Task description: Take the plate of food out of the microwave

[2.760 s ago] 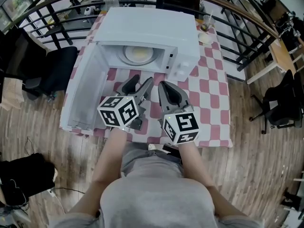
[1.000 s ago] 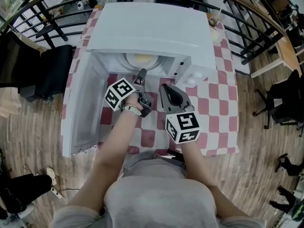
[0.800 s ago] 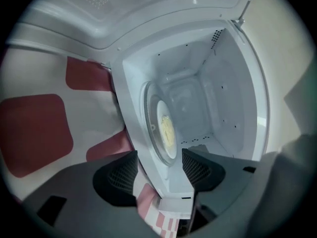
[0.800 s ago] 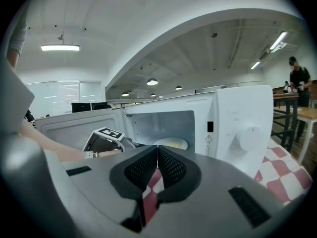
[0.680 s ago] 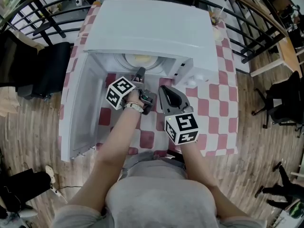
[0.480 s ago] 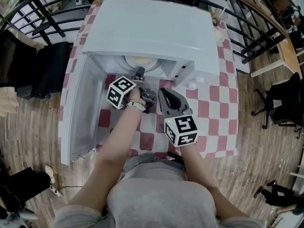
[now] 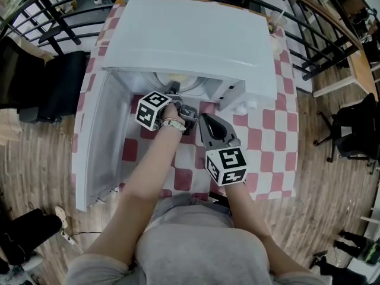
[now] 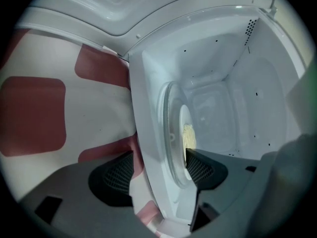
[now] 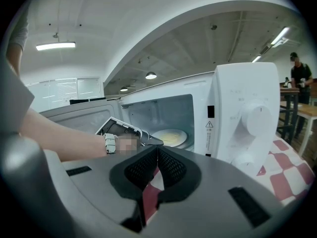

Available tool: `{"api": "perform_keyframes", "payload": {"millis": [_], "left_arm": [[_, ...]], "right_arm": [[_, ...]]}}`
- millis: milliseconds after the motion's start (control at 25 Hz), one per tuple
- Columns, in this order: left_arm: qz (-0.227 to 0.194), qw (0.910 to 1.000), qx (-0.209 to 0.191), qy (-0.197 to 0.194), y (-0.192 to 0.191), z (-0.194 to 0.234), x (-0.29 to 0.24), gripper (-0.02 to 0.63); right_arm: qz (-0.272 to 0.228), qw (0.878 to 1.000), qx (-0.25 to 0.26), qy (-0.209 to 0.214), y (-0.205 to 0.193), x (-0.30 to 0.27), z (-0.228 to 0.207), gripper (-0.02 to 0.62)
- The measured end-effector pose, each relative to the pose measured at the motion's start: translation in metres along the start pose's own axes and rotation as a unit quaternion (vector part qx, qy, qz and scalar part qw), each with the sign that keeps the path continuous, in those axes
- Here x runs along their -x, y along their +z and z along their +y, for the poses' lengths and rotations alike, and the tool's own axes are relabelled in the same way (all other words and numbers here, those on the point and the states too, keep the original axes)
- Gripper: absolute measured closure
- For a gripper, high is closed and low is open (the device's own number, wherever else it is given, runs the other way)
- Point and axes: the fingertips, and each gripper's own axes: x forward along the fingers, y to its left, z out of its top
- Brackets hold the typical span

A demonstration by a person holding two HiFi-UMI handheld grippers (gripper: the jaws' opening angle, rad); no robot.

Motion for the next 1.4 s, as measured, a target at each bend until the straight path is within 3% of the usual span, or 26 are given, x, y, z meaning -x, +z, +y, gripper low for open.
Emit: {"api": "perform_keyframes", "payload": {"millis": [320, 880, 1400], "left_arm": [[-0.013, 0.9999, 0.005, 0.007, 0.002, 0.0, 0.0, 0.293], [-0.006, 0.9997, 0.023, 0.005, 0.001, 0.007, 0.013, 0.324], [-0.019, 0.9997, 0.008, -0.016, 0.004, -0.004, 0.024, 0.476]], "right_arm": [[0.009, 1.0, -0.008, -0.029, -0.006, 0.002, -0.009, 0.569], [-0.001, 1.0, -0.002, -0.029, -0.001, 0.008, -0.004, 0.57], [-0.009, 0.999, 0.0, -0.032, 0.003, 0.016, -0.003, 0.569]]}}
